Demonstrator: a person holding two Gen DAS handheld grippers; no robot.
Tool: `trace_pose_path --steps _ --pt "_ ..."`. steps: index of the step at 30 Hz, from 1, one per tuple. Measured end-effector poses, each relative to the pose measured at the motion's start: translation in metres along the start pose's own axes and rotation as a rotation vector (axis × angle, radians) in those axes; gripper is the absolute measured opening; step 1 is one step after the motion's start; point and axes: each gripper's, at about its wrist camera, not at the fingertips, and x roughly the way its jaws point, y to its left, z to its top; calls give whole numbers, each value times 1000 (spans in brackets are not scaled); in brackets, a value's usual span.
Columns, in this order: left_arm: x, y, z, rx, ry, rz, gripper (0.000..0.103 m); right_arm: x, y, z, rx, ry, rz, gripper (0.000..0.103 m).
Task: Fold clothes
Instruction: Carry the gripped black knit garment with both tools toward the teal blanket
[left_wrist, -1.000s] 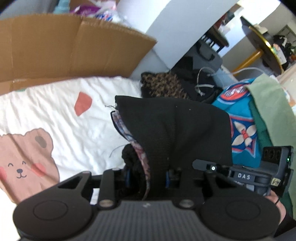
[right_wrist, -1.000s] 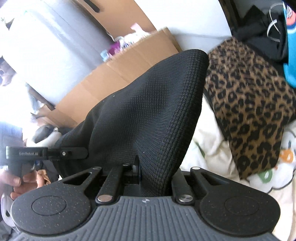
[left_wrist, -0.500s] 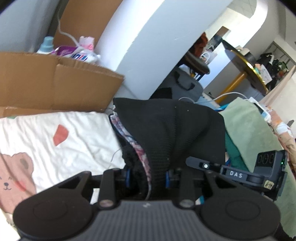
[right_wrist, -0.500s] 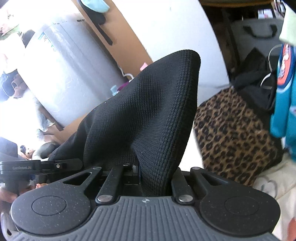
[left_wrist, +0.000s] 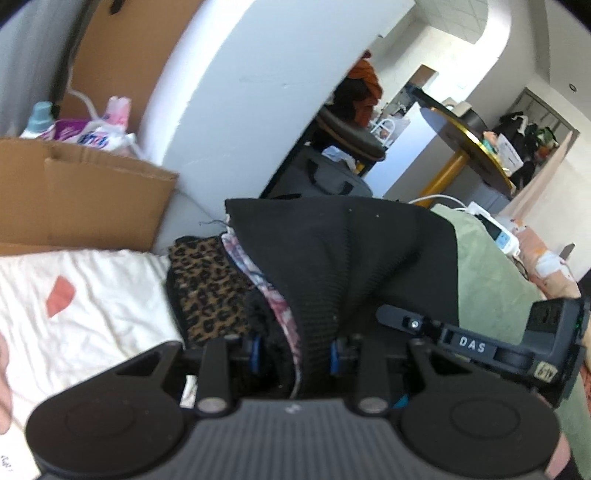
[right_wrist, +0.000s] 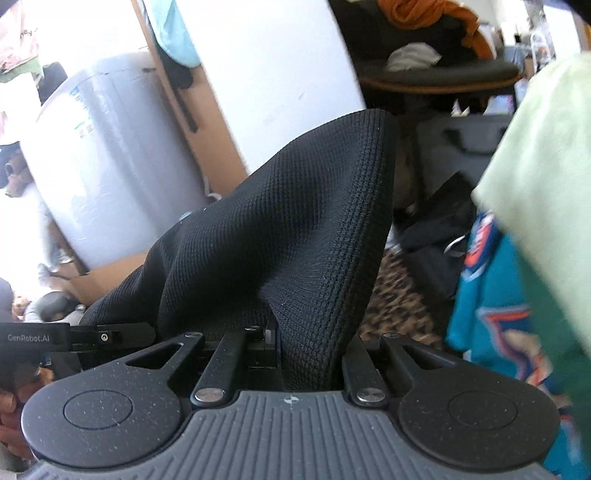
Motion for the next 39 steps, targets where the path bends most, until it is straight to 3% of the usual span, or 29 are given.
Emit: trace_pose_path --steps 6,12,22,39 --pt "33 -19 -3 -24 1 -56 34 -9 -30 21 -42 -15 -85 9" --pt "66 -14 -20 -78 0 -67 34 11 -54 28 -98 16 -134 9" --pt "101 19 -43 -169 -13 -37 34 62 -62 10 -182 95 -155 9" --pt "151 61 -28 -174 -40 23 34 154 -86 22 -144 128 -161 10"
